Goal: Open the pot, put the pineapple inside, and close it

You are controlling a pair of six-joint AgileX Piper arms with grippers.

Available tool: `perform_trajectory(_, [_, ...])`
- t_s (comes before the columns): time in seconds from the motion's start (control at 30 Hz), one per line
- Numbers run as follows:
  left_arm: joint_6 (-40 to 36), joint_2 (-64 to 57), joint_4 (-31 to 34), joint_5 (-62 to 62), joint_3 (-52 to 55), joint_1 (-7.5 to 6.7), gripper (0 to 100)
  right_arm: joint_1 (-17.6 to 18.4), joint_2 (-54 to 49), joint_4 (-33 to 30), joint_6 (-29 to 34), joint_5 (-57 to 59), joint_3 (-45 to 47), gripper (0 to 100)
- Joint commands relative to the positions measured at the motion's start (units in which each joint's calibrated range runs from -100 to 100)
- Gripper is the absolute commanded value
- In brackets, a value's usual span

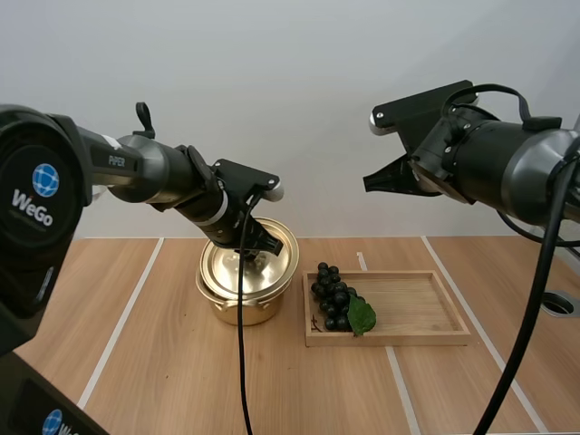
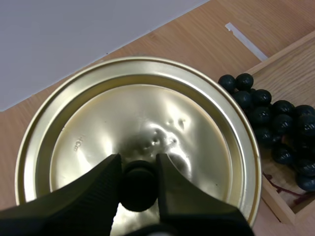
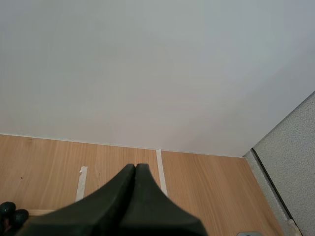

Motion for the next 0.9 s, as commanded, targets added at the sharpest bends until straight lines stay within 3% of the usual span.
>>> perform_trajectory(0.0, [-1.5,-0.2,2.5,-1.8,0.1,-0.17,0,-0.2,-0.1,-0.5,0.1,0.7,0.2,0])
perform_trajectory(0.87, [-3.3,4.2,5.3,1.5,0.2,-0.17,0,-0.2,-0.1,-0.5,-0.2,1.0,0.2,0])
